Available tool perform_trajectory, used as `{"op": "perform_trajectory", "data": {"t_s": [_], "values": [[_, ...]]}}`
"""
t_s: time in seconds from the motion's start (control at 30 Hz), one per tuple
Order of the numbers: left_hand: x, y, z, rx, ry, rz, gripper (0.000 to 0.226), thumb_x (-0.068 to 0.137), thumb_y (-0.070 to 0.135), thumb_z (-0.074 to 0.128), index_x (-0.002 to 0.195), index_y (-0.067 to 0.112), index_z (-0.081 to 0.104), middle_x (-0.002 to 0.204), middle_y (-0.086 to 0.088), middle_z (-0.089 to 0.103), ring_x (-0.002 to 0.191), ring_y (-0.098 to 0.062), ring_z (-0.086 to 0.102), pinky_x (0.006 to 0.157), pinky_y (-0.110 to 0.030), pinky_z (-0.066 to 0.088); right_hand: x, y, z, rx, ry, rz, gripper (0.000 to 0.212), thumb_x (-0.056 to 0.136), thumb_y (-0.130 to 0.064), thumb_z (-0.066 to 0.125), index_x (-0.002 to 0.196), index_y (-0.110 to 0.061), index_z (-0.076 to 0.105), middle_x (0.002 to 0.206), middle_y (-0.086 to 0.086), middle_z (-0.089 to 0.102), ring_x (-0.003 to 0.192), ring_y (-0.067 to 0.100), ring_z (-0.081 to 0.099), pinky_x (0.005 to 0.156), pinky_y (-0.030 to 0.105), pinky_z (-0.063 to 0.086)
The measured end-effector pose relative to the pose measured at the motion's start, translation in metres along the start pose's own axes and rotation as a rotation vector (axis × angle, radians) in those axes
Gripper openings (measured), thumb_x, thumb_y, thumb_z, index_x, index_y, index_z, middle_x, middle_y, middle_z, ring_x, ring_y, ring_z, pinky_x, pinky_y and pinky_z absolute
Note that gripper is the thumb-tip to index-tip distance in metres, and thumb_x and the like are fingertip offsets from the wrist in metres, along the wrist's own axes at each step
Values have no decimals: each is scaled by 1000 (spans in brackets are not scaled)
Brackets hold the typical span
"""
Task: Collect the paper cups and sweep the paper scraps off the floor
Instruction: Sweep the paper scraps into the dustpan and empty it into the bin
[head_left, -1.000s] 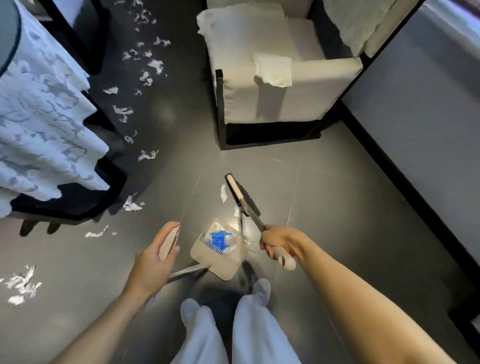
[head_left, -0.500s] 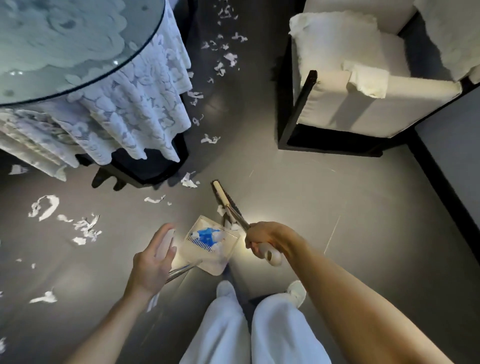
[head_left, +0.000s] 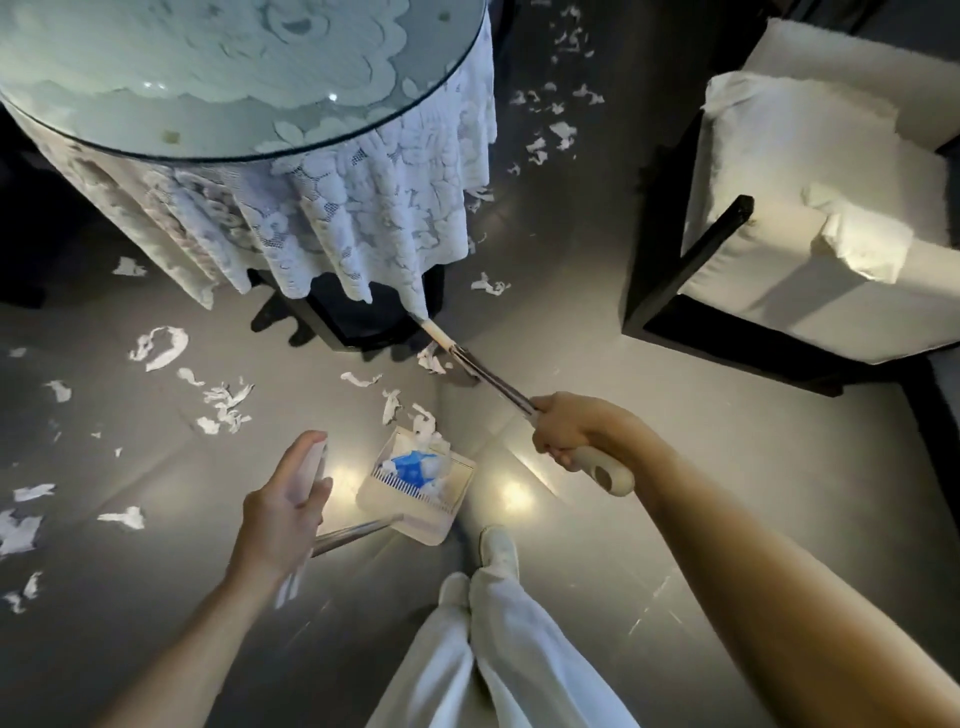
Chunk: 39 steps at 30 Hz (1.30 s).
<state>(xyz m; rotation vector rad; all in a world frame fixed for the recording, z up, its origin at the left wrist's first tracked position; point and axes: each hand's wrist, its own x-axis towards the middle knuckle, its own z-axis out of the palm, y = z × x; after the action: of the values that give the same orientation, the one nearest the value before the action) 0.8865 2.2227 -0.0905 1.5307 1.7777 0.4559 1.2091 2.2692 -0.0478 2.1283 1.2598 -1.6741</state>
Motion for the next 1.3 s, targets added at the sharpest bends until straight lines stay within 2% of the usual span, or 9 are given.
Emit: {"op": "perform_trajectory", "data": {"t_s": [0.17, 0.3, 0.47, 0.57, 0.73, 0.87, 1.1, 1.2, 1.3], "values": [[-5, -26, -17, -46, 131, -65, 48, 92, 21, 59, 116, 59, 45, 90, 6, 59, 53, -7, 61, 51, -20, 47, 59, -33, -16, -36, -30, -22, 38, 89, -2, 48, 125, 6, 53, 67, 11, 54, 66, 24, 52, 73, 36, 47], [-4, -44, -26, -52, 195, -89, 56, 91, 14, 61, 113, 62, 44, 98, 21, 60, 49, -7, 56, 51, -17, 45, 92, -40, 6, 87, -149, 21, 54, 91, 0, 46, 142, -11, 33, 61, 8, 51, 44, 13, 45, 49, 25, 44], [-3, -56, -34, -68, 186, -77, 56, 91, 11, 60, 113, 60, 45, 97, 16, 60, 56, -12, 58, 62, -22, 47, 89, -29, 38, 121, -258, 99, 66, 90, 0, 43, 147, -28, 24, 42, 1, 50, 34, 9, 42, 38, 17, 37], [15, -54, -41, -119, 149, -67, 49, 92, 11, 59, 117, 51, 47, 109, 13, 59, 80, -36, 63, 75, -35, 51, 66, -23, 58, 190, -286, 139, 69, 89, 0, 41, 147, -31, 22, 40, -2, 49, 33, 8, 41, 36, 15, 34], [41, -48, -50, -96, 86, 41, 43, 95, 16, 55, 120, 49, 44, 115, 9, 58, 67, -19, 60, 58, -30, 55, 14, -22, 109, 214, -361, 177, 51, 88, -3, 43, 133, -26, 36, 45, -3, 46, 36, 7, 40, 37, 16, 35], [47, -57, -63, -131, 75, 46, 44, 94, 13, 54, 125, 44, 45, 119, 6, 59, 87, -40, 61, 79, -46, 55, -21, -30, 141, 170, -380, 146, 52, 86, -1, 45, 127, -31, 32, 39, -4, 48, 32, 9, 42, 37, 15, 37], [31, -87, -93, -141, 85, 5, 47, 92, 16, 53, 118, 54, 44, 102, 10, 58, 87, -41, 60, 85, -49, 52, -50, -57, 143, 156, -288, 101, 66, 83, 2, 41, 141, -27, 33, 40, -1, 41, 33, 12, 36, 36, 17, 31], [29, -94, -106, -173, 117, 8, 49, 94, 16, 54, 115, 59, 43, 107, 19, 53, 84, -31, 62, 78, -44, 55, -53, -81, 136, 125, -264, 65, 73, 86, 4, 41, 148, -30, 25, 40, -1, 42, 32, 12, 37, 36, 16, 33], [29, -101, -118, -205, 151, -2, 57, 95, 16, 54, 105, 70, 40, 104, 12, 55, 62, -12, 60, 58, -38, 54, -48, -107, 130, 97, -236, 40, 75, 87, 5, 42, 150, -31, 22, 41, -1, 42, 32, 11, 37, 36, 15, 32]]}}
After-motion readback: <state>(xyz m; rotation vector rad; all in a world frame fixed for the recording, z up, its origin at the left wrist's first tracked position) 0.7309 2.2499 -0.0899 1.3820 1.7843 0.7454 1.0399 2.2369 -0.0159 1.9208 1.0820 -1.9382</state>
